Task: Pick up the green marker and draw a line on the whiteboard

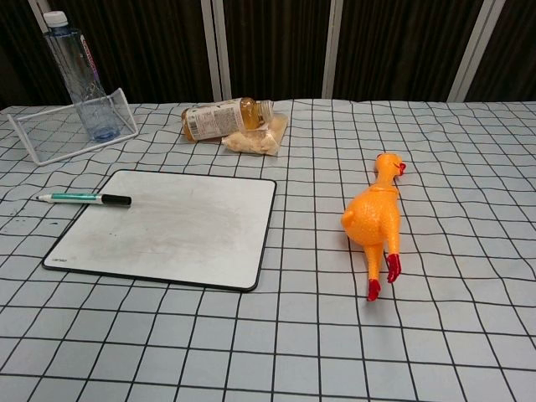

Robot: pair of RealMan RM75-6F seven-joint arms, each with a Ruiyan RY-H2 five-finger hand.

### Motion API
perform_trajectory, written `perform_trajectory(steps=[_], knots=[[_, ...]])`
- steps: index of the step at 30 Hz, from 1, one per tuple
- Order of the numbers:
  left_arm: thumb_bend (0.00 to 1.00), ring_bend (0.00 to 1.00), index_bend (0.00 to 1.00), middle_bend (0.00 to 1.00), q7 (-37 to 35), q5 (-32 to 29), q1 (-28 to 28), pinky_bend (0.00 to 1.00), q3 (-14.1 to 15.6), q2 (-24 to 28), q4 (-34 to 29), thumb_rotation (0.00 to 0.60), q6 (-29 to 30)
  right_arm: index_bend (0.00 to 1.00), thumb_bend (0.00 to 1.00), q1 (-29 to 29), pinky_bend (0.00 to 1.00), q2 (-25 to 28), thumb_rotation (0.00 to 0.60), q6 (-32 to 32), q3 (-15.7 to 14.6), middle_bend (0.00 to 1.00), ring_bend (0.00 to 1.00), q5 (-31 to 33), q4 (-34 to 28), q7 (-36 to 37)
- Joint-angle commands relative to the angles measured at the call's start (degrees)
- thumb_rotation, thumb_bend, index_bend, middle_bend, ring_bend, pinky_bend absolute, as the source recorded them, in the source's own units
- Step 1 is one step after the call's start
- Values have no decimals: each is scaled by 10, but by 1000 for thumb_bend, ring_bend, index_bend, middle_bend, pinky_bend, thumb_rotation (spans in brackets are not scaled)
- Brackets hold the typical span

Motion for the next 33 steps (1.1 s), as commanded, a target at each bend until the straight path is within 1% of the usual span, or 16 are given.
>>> perform_trajectory(steps=[1, 11, 14, 18, 20, 22, 25, 30, 33], knots=[[100, 0, 0, 0, 0, 0, 0, 0, 0, 0, 0, 600, 0, 0, 266, 0, 0, 0, 600, -1, 0, 0, 0, 1, 0, 0], [100, 0, 0, 0, 3, 1, -1, 0, 2, 1, -2, 600, -3, 0, 265, -1, 0, 2, 600, 2, 0, 0, 0, -1, -2, 3], [99, 0, 0, 0, 10, -4, -9, 0, -2, 0, 4, 600, -14, 0, 265, 0, 0, 1, 600, -1, -1, 0, 0, 0, -2, 1], [101, 0, 7, 0, 29, -24, -31, 0, -16, -3, 15, 600, -45, 0, 265, 0, 0, 1, 600, -2, 1, 0, 0, 4, -1, 1], [114, 0, 41, 0, 47, -37, -47, 0, -25, -7, 29, 600, -65, 0, 265, 0, 0, 2, 600, -2, 1, 0, 0, 4, 0, 3], [140, 0, 105, 0, 59, -48, -60, 0, -32, -11, 40, 600, -84, 0, 265, 0, 0, 2, 600, -2, 1, 0, 0, 3, 0, 4], [169, 0, 167, 0, 80, -72, -88, 0, -45, -26, 68, 600, -121, 0, 265, 1, 0, 1, 600, -4, 1, 0, 0, 3, 0, 5], [240, 0, 302, 9, 116, -110, -137, 0, -63, -63, 131, 600, -186, 0, 265, 1, 0, 1, 600, -5, 1, 0, 0, 5, 1, 9], [264, 0, 360, 31, 134, -130, -164, 0, -72, -90, 172, 600, -218, 0, 265, 1, 0, 2, 600, -6, 1, 0, 0, 6, 1, 11]])
